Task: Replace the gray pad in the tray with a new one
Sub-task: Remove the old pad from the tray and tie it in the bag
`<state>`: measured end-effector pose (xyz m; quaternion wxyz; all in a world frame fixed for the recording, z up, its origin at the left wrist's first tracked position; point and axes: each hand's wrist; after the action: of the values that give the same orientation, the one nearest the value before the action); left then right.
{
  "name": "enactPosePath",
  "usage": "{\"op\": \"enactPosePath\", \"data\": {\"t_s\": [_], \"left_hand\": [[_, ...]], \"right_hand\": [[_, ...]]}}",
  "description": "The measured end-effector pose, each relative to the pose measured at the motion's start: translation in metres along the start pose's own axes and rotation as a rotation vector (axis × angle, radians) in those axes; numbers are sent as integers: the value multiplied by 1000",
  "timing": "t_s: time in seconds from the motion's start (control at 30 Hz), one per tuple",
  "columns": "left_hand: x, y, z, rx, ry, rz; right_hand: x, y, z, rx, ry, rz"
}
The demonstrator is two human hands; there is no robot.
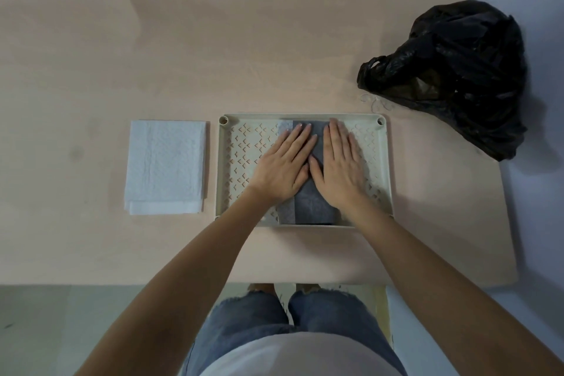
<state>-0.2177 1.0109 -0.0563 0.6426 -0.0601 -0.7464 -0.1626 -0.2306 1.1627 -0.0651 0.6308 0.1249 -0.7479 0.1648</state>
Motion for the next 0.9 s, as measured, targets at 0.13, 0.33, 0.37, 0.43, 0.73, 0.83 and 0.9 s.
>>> {"op": "enactPosePath", "data": {"t_s": [0.13, 0.33, 0.37, 0.43, 0.73, 0.83, 0.9], "left_hand": [[-2, 3, -5, 135, 16, -57], [-4, 7, -12, 334, 59, -147], [-5, 7, -12, 353, 54, -155], [-6, 6, -12, 365, 52, -158], [6, -8, -19, 272, 31, -236], [8, -9, -35, 14, -15, -1], [6, -7, -42, -71, -63, 104]], "right_hand": [[-1, 1, 0, -2, -5, 23], [-1, 2, 1, -10, -26, -7], [-1, 2, 1, -11, -29, -10], [-2, 1, 0, -15, -33, -11], [21, 19, -6, 98, -87, 127], [29, 20, -24, 308, -94, -21], [25, 17, -32, 393, -136, -109]]}}
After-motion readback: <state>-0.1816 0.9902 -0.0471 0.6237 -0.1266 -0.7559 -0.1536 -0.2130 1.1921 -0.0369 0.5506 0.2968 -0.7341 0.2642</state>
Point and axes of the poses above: each hand's wrist, its own z-axis towards the middle knuckle, its own x-axis out of the back of the hand, y = z × x, and after that the axes turned 7 degrees about x, right-handed
